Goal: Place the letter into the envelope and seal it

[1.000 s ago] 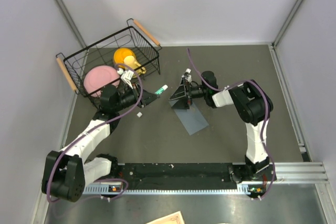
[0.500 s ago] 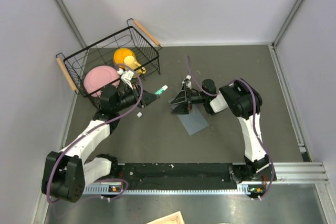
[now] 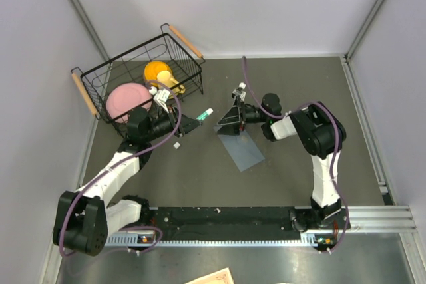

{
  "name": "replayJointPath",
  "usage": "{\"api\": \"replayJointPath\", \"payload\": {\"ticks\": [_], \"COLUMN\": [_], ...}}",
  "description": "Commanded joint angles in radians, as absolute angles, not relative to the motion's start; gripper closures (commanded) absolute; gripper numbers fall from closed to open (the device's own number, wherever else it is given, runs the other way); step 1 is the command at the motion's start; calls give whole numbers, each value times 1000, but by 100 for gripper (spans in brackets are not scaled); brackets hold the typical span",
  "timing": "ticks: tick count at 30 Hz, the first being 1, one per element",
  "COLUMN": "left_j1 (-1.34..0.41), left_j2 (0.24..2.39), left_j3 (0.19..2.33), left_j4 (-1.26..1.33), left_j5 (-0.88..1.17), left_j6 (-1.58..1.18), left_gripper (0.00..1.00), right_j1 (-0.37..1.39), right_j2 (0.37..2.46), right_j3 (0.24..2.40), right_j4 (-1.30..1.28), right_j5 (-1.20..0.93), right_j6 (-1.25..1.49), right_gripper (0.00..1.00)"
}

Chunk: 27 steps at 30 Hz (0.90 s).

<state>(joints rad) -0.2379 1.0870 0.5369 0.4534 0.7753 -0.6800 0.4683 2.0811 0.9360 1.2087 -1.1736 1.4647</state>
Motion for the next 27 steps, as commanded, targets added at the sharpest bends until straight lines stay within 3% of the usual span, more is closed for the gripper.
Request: {"api": "replayJointPath", "payload": {"ticks": [1,17,27], "left_j1": [-233,-233,-233], "left_j2": [1094,1098,1083], "left_j3": [565,563,572], "left_j4": [526,512,474], "left_j5": [798,799,796], "left_j6": [-690,-683,-666], "left_gripper": [100,100,100], "right_j1": [445,420,400], "right_j2": [2095,2287,2444], "right_j3": [913,910,916], "right_j4": [1183,1167,1400], "right_j5": [-1169,-1143,-1167], "right_j6": [1384,1295,1501], "right_gripper": [9,11,13]}}
